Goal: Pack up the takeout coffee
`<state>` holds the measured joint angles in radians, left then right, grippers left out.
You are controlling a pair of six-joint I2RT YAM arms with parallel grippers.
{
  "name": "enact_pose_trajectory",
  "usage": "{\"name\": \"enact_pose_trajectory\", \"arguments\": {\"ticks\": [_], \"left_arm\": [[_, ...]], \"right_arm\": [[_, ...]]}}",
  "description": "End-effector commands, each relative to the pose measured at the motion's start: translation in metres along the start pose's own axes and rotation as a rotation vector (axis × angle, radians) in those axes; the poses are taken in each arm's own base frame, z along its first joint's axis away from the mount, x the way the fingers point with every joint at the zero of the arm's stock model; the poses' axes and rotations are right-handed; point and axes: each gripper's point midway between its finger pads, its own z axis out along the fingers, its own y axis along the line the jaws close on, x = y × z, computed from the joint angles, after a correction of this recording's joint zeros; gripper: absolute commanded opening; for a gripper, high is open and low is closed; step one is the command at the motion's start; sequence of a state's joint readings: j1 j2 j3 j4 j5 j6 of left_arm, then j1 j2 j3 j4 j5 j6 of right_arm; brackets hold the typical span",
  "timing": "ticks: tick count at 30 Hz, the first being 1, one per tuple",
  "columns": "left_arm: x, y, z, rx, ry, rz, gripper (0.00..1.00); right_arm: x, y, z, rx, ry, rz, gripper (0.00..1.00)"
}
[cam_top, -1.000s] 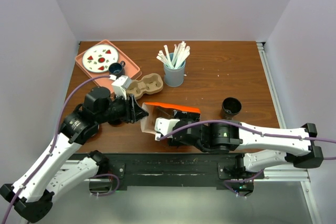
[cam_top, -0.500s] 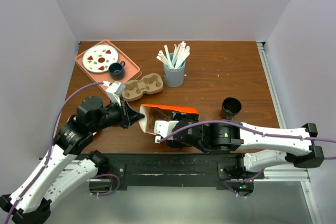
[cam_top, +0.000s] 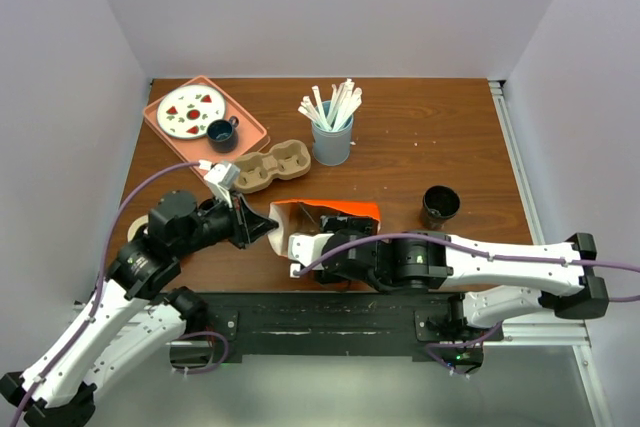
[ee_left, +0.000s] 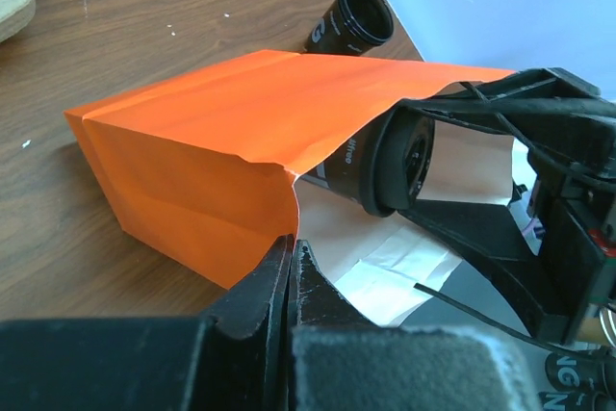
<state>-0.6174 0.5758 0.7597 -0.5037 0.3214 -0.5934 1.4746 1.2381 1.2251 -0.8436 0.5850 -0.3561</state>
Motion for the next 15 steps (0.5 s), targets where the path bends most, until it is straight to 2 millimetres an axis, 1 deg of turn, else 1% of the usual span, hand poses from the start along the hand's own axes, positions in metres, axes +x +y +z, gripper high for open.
{"name": "enact_pose_trajectory", "arguments": {"ticks": [1,5,6,8,11,12,15], "left_arm": [[0.002,-0.015,-0.003,0.092,-0.009,0.040,0.00],[0.018,-0.012,-0.002,0.110,0.048,0.046,0.00],[0.022,-0.013,-0.003,0.122,0.064,0.047,0.00],[0.026,-0.013,-0.004,0.127,0.080,0.050,0.00],[0.033,-0.014,-0.007,0.139,0.117,0.056,0.00],[0.034,-0.014,-0.007,0.140,0.123,0.061,0.00],[0.034,-0.014,-0.009,0.136,0.128,0.070,0.00]], "right_arm": [[0.009,0.004,0.004,0.002,0.017,-0.078,0.29],[0.014,0.009,0.004,-0.017,0.013,-0.080,0.29],[0.018,0.012,0.006,-0.023,0.028,-0.091,0.29],[0.020,0.014,0.007,-0.028,0.044,-0.087,0.29],[0.018,0.010,0.010,0.003,0.043,-0.073,0.28],[0.017,0.006,0.011,0.032,0.044,-0.070,0.28],[0.017,0.006,0.018,0.054,0.053,-0.093,0.28]]}}
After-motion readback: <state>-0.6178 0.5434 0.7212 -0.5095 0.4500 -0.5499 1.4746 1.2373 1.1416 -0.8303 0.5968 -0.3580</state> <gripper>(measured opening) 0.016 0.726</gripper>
